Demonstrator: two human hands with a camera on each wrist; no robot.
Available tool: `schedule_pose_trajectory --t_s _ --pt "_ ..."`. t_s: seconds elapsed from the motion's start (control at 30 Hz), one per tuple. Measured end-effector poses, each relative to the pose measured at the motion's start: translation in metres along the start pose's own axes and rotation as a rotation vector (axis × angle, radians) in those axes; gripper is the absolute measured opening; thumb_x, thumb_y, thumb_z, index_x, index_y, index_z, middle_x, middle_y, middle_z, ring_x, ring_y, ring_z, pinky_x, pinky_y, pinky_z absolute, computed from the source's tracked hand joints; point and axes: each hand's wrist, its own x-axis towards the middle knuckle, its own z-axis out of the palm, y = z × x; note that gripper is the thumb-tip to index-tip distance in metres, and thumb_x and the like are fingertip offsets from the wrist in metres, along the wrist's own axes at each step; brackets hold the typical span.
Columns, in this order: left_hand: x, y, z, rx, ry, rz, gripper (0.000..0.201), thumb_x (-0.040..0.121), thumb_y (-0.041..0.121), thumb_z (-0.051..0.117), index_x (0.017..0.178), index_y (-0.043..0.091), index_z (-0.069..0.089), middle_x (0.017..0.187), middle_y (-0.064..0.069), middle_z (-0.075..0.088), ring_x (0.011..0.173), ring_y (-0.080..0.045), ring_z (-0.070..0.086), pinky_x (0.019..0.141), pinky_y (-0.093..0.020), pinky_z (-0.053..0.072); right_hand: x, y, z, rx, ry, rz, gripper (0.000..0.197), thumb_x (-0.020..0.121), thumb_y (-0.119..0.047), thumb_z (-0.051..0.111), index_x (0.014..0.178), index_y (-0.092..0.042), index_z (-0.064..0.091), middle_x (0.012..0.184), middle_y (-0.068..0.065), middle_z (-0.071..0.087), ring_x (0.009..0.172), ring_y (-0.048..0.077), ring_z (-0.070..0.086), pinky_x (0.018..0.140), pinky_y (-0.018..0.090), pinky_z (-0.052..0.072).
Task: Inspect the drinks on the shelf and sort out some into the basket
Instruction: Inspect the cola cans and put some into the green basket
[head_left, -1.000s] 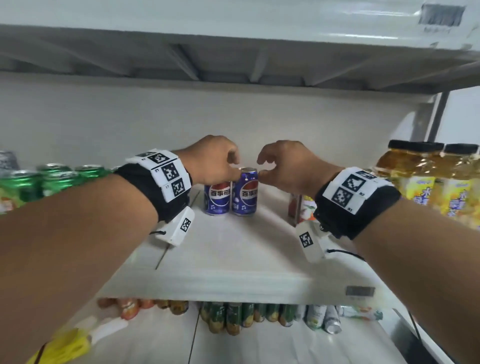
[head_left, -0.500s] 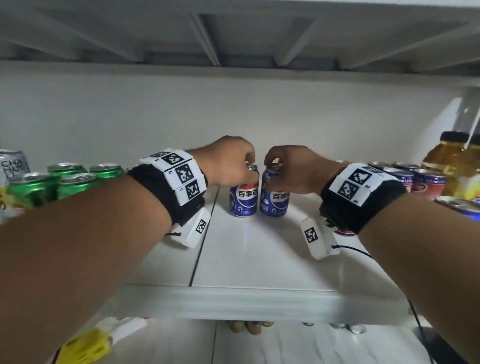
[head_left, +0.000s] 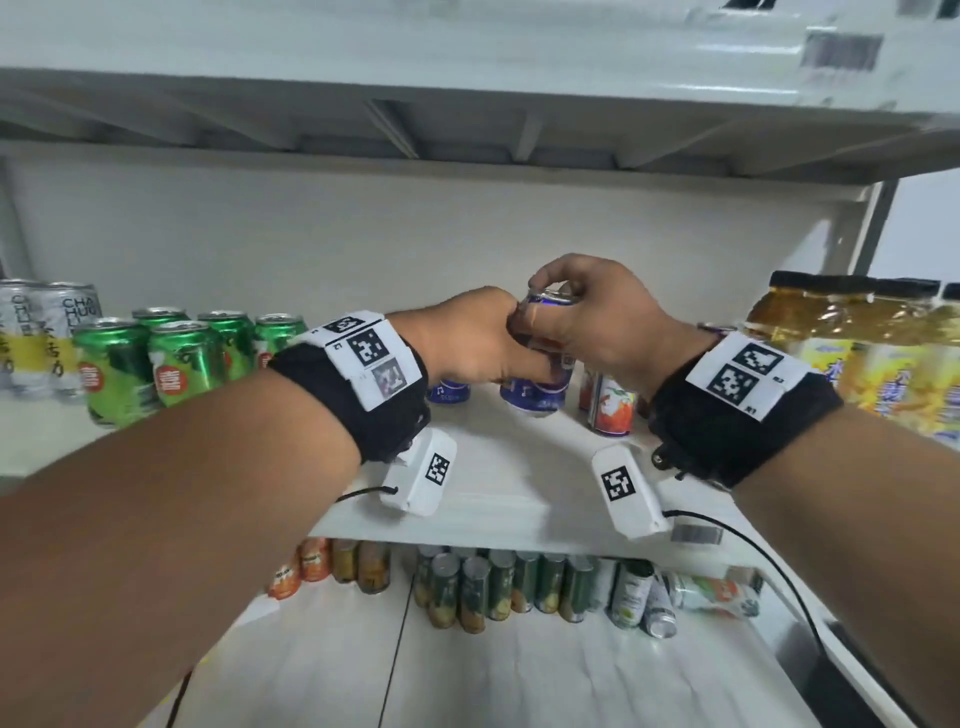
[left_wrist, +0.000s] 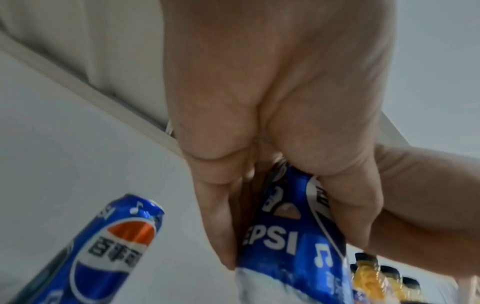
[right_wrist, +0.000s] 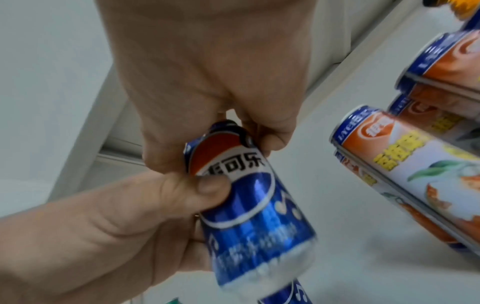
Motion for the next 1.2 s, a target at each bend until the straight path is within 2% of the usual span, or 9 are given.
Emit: schedule_pose_trajectory --t_s 0.1,0.3,0.47,0.6,0.7,0.87,0.97,1.1,1.2 --pt "-0.017 0.019 0.013 -0.274 0.057 -0.010 0.017 0.088 0.018 0.088 0.095 0.006 0.078 0.079 0.000 0.074 0.075 -0.015 0.071 0.072 -0.030 0.059 -0.024 0.000 -0.017 0.123 0.085 -0.019 0.035 0.080 -0.035 0.088 0.109 -0.022 0.071 0.093 0.000 0.076 0.080 0.014 0.076 0.072 0.032 0.062" --pt "-0.050 0.055 0.033 -0.657 0.148 -0.143 0.024 0.096 0.019 0.080 0.109 -0.001 0.074 0.100 -0.019 0.082 0.086 -0.025 0.081 0.070 -0.034 0.067 -0.079 0.007 -0.041 0.441 0.026 0.087 0.030 0.084 -0.029 0.074 0.105 -0.008 0.073 0.109 0.020 0.075 0.106 0.042 0.073 0.097 0.061 0.058" --pt "-0.070 0.061 0.053 -0.706 0.217 -0.198 0.039 0.092 0.032 0.083 0.112 0.000 0.076 0.100 -0.018 0.083 0.090 -0.028 0.082 0.078 -0.039 0.067 -0.118 0.016 -0.031 0.587 -0.084 0.123 0.027 0.099 -0.010 0.066 0.125 -0.004 0.065 0.107 0.013 0.077 0.090 0.023 0.078 0.071 0.032 0.063" --pt "-0.081 0.057 0.070 -0.774 0.255 -0.237 0.050 0.087 0.045 0.080 0.118 0.005 0.077 0.106 -0.016 0.083 0.092 -0.027 0.080 0.088 -0.046 0.067 -0.136 0.021 -0.029 0.547 -0.169 0.097 0.043 0.095 0.001 0.067 0.137 -0.003 0.060 0.125 0.023 0.071 0.113 0.040 0.071 0.098 0.046 0.059" --pt "-0.090 0.054 0.079 -0.835 0.260 -0.255 0.051 0.085 0.047 0.076 0.119 0.009 0.078 0.110 -0.016 0.082 0.098 -0.031 0.081 0.087 -0.046 0.066 -0.147 0.025 -0.029 0.548 -0.183 0.096 0.046 0.094 0.002 0.070 0.138 -0.003 0.059 0.128 0.027 0.069 0.117 0.045 0.068 0.098 0.045 0.059" --pt "-0.103 0.049 0.093 -0.881 0.291 -0.279 0.035 0.095 0.043 0.074 0.113 0.013 0.078 0.108 -0.014 0.083 0.099 -0.031 0.081 0.097 -0.053 0.063 -0.165 0.033 -0.024 0.581 -0.182 0.080 0.062 0.085 -0.009 0.081 0.142 -0.004 0.057 0.123 0.020 0.074 0.114 0.038 0.072 0.100 0.045 0.058" --pt "-0.109 0.048 0.103 -0.853 0.316 -0.276 0.042 0.083 0.037 0.085 0.113 0.008 0.077 0.105 -0.018 0.083 0.101 -0.034 0.081 0.096 -0.054 0.064 -0.175 0.040 -0.018 0.470 -0.174 0.029 0.054 0.086 -0.001 0.082 0.136 -0.006 0.062 0.123 0.017 0.074 0.116 0.036 0.071 0.105 0.048 0.056" --pt "-0.118 0.037 0.108 -0.782 0.332 -0.145 0.035 0.086 0.013 0.088 0.118 0.004 0.076 0.112 -0.019 0.081 0.104 -0.030 0.079 0.096 -0.046 0.064 -0.176 0.042 -0.016 0.402 -0.136 0.001 0.040 0.093 0.012 0.065 0.131 0.000 0.061 0.119 0.013 0.073 0.105 0.018 0.071 0.091 0.029 0.060" --pt "-0.128 0.026 0.109 -0.602 0.340 -0.025 0.056 0.077 0.018 0.096 0.128 0.010 0.073 0.117 -0.007 0.081 0.111 -0.023 0.077 0.101 -0.037 0.061 -0.175 0.035 -0.022 0.418 -0.103 -0.014 0.032 0.098 0.004 0.063 0.130 0.000 0.062 0.117 0.009 0.072 0.100 0.008 0.070 0.086 0.023 0.056"
